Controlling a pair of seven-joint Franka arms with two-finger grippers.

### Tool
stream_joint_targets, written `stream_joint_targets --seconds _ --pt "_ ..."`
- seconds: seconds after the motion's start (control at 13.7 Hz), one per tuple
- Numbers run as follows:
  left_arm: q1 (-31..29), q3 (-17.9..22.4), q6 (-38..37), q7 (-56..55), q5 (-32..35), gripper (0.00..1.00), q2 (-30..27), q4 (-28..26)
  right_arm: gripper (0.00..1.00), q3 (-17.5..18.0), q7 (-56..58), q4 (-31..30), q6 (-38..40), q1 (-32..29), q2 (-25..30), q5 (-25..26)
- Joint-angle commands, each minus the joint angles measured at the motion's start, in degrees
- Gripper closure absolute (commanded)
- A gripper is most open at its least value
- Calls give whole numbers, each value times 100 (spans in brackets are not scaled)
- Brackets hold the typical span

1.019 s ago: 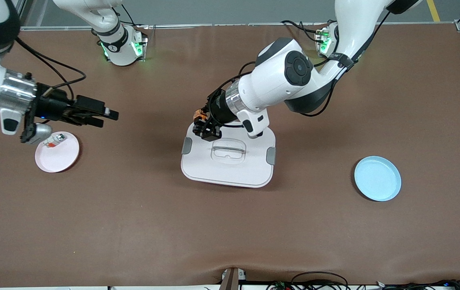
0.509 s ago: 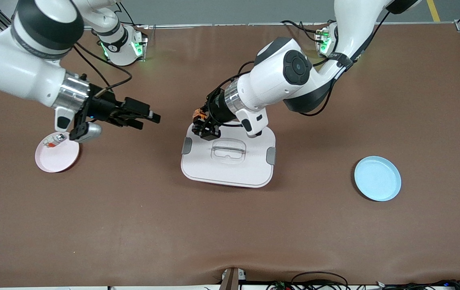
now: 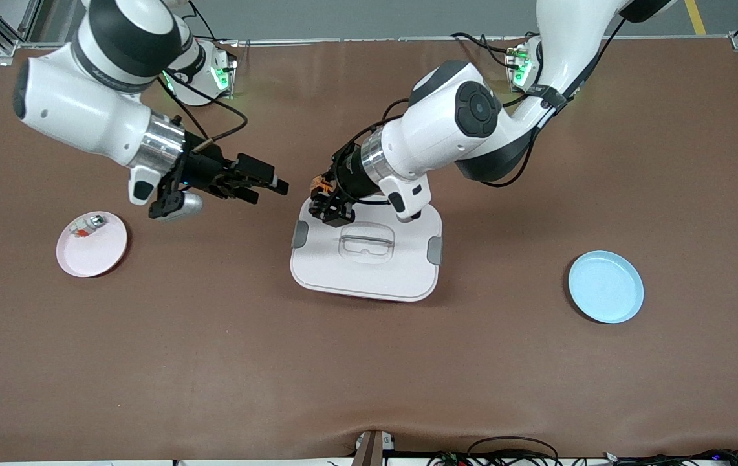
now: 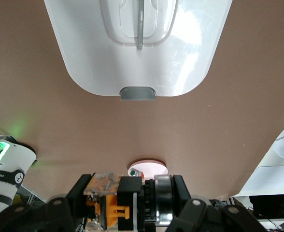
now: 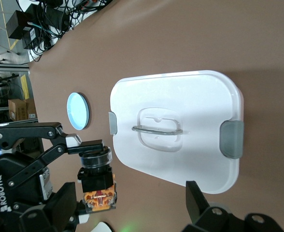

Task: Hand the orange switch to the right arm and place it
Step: 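Hold the switch with the left gripper while the right gripper reaches it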

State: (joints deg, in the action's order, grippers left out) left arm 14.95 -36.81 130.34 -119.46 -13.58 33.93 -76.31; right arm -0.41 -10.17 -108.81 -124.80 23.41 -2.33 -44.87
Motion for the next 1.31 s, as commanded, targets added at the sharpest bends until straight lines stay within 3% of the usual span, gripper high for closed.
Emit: stream_joint_targets --seconds 0.0,1.24 --pt "95 60 9 -59 -13 100 61 142 0 -56 -231 -193 -368 304 102 -127" --pt "104 60 9 -42 -4 100 70 142 0 -56 -266 -316 -1345 981 -189 -110"
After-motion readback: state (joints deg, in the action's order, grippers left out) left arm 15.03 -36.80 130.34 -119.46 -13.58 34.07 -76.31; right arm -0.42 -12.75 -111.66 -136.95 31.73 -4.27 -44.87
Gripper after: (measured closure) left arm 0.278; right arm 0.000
